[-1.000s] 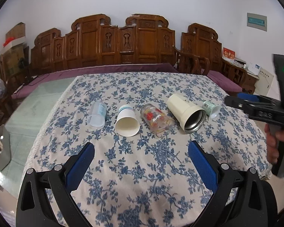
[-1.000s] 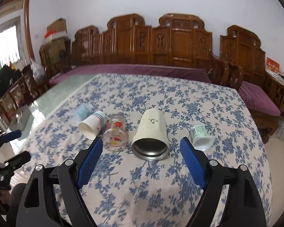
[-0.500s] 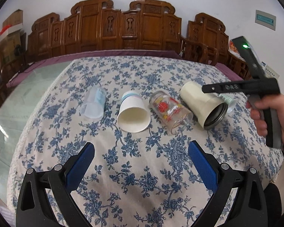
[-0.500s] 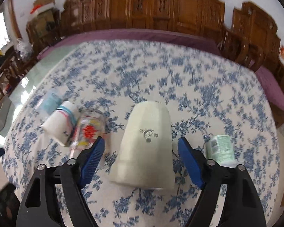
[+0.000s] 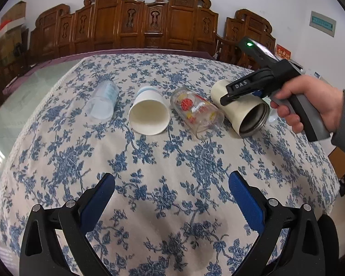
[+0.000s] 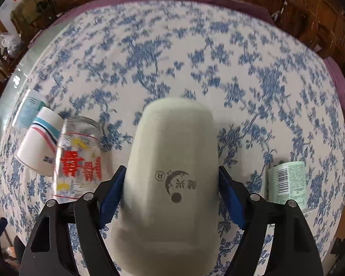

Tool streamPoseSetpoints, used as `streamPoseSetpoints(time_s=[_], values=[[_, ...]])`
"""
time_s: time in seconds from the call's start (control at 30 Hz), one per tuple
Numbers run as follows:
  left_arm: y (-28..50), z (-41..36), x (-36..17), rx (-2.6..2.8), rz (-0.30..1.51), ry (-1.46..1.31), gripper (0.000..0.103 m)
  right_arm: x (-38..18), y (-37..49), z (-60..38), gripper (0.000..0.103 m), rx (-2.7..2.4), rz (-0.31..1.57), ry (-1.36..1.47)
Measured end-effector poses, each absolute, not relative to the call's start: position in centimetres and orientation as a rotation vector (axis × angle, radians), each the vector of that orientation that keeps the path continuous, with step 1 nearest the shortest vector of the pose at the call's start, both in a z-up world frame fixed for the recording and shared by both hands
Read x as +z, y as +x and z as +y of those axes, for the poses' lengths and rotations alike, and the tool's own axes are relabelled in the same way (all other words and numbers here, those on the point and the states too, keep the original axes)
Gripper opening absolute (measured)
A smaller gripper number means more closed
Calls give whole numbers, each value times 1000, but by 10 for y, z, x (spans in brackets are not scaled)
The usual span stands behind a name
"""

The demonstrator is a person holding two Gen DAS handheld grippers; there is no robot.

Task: Flip cup upside down
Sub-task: 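Lift the cream cup with the right gripper and carry it toward the left gripper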

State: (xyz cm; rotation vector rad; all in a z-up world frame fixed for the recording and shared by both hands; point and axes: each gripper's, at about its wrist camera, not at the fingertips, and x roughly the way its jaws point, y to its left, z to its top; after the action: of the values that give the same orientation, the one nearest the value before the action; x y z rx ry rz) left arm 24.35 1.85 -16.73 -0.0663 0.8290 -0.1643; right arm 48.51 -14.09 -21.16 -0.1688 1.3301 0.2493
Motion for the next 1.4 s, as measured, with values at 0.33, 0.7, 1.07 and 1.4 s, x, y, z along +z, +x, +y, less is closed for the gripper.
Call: streamPoseSetpoints(time_s=[0.33,0.7,1.07,1.4], values=[[232,25,-166,-150,826,-79,95,-201,465,-152,79,258,1293,-136],[207,35,-145,-123,778,-85,95,-160,360,-161,79,407,1214,-94],[184,57,-137,-60,760,-89,95,-190,294,-114,79,499,1233,-52],[175,61,-131,-36,753,-71,95,-201,286,-96,79,479,1209,-86]])
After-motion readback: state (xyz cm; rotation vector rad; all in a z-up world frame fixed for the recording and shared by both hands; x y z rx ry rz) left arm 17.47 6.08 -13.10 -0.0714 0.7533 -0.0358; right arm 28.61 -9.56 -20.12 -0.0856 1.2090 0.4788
